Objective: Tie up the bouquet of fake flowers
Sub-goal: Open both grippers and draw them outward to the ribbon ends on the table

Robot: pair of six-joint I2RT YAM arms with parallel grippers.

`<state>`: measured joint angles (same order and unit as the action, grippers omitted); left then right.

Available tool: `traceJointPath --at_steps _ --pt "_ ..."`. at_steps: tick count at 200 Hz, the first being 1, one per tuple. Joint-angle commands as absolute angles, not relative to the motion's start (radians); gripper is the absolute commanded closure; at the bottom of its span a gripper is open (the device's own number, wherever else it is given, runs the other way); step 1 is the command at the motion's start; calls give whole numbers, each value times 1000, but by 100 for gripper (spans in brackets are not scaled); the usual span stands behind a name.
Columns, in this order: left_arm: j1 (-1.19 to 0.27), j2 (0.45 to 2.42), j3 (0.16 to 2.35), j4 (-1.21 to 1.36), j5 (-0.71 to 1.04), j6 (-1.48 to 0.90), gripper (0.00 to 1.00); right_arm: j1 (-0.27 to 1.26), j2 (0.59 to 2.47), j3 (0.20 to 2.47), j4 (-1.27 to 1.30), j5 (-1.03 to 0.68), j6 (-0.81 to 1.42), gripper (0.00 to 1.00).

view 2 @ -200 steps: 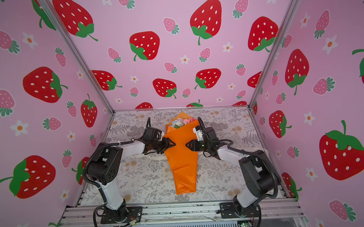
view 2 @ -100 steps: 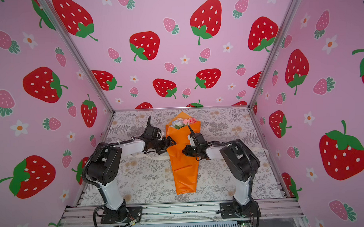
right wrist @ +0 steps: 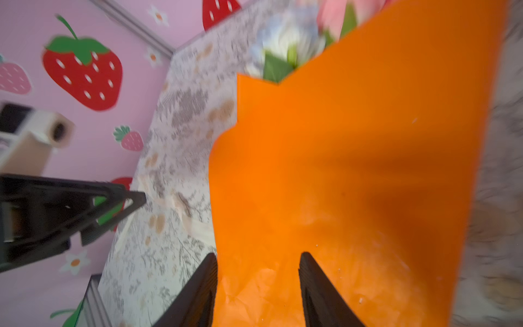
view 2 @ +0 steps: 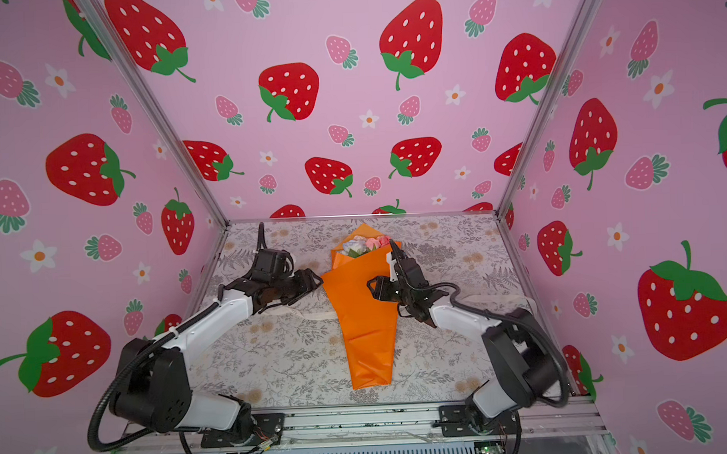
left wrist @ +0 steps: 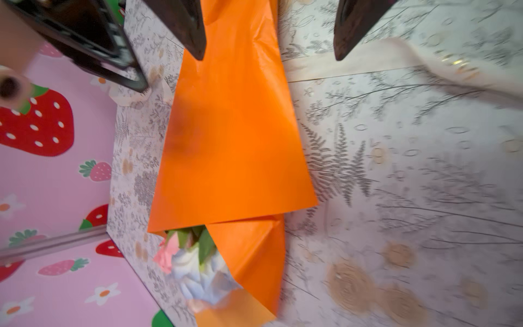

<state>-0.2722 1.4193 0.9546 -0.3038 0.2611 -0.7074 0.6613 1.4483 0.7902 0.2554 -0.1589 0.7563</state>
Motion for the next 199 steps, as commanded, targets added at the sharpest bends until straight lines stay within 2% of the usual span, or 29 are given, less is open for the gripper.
traceJointPath --at_steps 1,25,60,125,139,177,199 --pt "-140 1365 883 -472 153 -692 30 619 1310 752 148 112 663 44" --pt "69 1301 810 -506 188 -692 21 529 1198 694 83 146 644 41" --pt "265 1328 800 -510 228 -674 17 420 1102 625 55 95 645 39" --pt "326 1584 947 -479 206 -650 20 233 1100 554 27 -54 705 38" --pt "336 1617 973 -470 209 -650 25 208 1102 542 24 -74 710 38" --pt "346 1700 1024 -453 189 -649 31 196 1101 549 -29 -44 701 38" --pt "348 1739 1036 -406 240 -658 32 179 1089 546 -43 -18 694 36"
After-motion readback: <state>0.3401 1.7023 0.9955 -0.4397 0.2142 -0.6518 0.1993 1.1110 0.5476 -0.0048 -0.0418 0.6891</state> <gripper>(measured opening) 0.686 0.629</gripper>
